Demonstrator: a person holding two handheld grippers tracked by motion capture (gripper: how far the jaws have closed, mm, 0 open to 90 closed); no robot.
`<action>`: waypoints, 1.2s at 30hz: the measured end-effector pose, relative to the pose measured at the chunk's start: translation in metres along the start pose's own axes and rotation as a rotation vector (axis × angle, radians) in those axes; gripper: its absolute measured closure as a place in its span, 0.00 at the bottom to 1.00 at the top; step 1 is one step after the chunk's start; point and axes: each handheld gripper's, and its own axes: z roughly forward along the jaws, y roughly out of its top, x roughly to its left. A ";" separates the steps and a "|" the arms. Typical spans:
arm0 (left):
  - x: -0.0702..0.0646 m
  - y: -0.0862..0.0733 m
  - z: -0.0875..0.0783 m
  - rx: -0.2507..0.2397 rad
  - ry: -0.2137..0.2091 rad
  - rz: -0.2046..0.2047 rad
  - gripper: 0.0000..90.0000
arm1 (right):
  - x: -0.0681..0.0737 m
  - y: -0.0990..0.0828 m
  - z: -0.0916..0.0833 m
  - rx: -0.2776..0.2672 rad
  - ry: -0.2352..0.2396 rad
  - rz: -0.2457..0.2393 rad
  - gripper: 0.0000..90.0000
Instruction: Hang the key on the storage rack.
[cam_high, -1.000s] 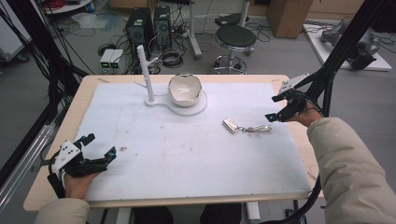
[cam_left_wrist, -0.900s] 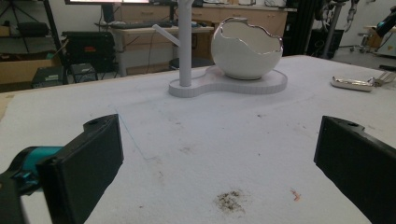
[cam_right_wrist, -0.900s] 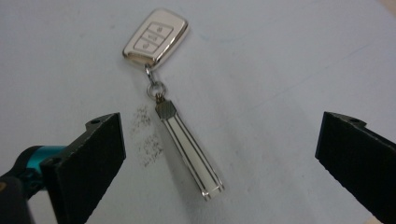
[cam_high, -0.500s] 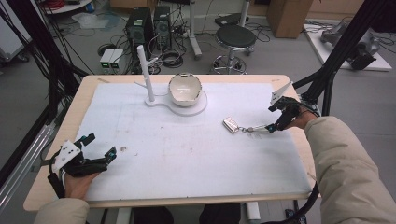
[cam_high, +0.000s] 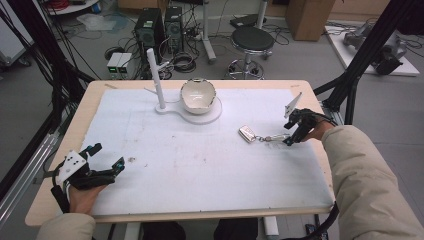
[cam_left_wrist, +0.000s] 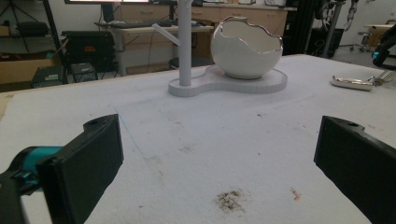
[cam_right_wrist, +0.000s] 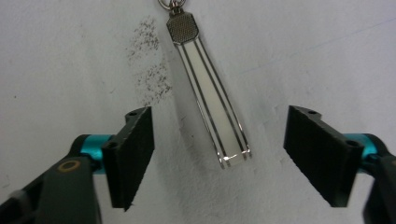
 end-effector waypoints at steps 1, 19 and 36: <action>0.000 0.000 0.000 0.000 0.000 0.000 0.02 | 0.000 0.000 0.001 0.008 0.001 -0.006 0.31; 0.000 0.000 -0.001 0.002 -0.002 0.008 0.02 | 0.000 0.005 0.008 0.115 0.017 -0.043 0.81; 0.000 0.000 -0.001 -0.008 0.000 0.009 0.02 | 0.012 0.016 -0.004 0.025 0.018 0.090 0.82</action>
